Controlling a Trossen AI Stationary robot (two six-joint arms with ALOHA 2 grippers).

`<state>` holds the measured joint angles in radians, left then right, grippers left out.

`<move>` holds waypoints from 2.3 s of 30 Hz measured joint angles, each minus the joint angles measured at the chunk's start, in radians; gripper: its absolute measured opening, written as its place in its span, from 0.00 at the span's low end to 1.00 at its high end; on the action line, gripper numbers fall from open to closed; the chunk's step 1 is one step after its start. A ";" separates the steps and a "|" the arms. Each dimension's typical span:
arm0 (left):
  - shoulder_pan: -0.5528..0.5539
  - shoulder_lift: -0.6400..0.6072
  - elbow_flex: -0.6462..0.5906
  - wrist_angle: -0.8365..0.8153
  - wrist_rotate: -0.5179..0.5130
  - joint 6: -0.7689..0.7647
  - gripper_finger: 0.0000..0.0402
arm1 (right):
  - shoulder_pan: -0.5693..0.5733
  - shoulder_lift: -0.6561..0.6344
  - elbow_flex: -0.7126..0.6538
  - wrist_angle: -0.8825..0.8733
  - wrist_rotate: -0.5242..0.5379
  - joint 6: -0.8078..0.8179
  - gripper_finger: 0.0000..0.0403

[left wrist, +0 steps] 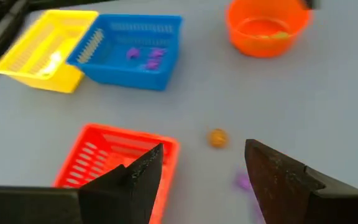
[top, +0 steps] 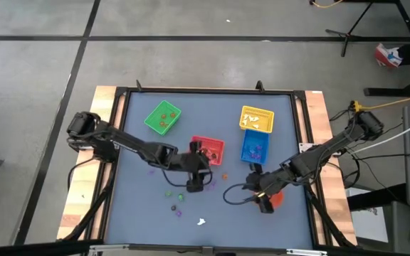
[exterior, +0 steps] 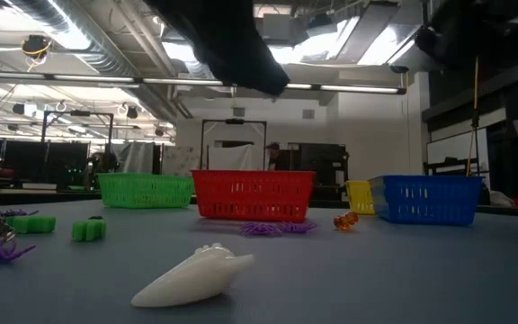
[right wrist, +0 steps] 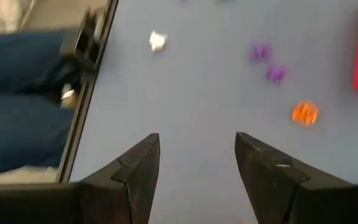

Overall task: Sort Halloween decoration
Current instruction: Put the violet spider toy into the blue bin

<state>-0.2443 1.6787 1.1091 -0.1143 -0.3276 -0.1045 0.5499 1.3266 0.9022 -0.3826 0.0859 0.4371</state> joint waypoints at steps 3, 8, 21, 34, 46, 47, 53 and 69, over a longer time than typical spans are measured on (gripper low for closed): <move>-0.058 -0.014 0.000 -0.042 0.000 -0.033 0.52 | 0.000 0.041 0.000 0.100 0.066 -0.001 0.52; -0.157 -0.021 0.000 -0.113 0.000 -0.101 0.52 | 0.000 0.149 0.000 0.281 0.152 -0.036 0.52; -0.327 -0.020 0.000 -0.139 -0.012 -0.183 0.52 | -0.008 0.424 0.000 0.620 0.372 -0.184 0.52; -0.348 -0.020 0.000 -0.139 -0.059 -0.182 0.52 | -0.102 0.544 0.000 0.625 0.375 -0.041 0.52; -0.347 -0.020 0.000 -0.140 -0.058 -0.182 0.52 | -0.107 0.578 0.000 0.603 0.370 -0.042 0.52; -0.347 -0.020 0.000 -0.139 -0.058 -0.181 0.52 | -0.107 0.578 0.000 0.603 0.376 -0.042 0.52; -0.347 -0.019 0.000 -0.139 -0.058 -0.181 0.52 | -0.107 0.578 0.000 0.589 0.385 -0.040 0.52; -0.347 -0.019 0.000 -0.139 -0.058 -0.181 0.52 | -0.107 0.578 0.000 0.591 0.402 -0.038 0.52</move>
<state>-0.5915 1.6592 1.1091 -0.2535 -0.3855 -0.2855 0.4427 1.9045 0.9020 0.2088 0.4878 0.3996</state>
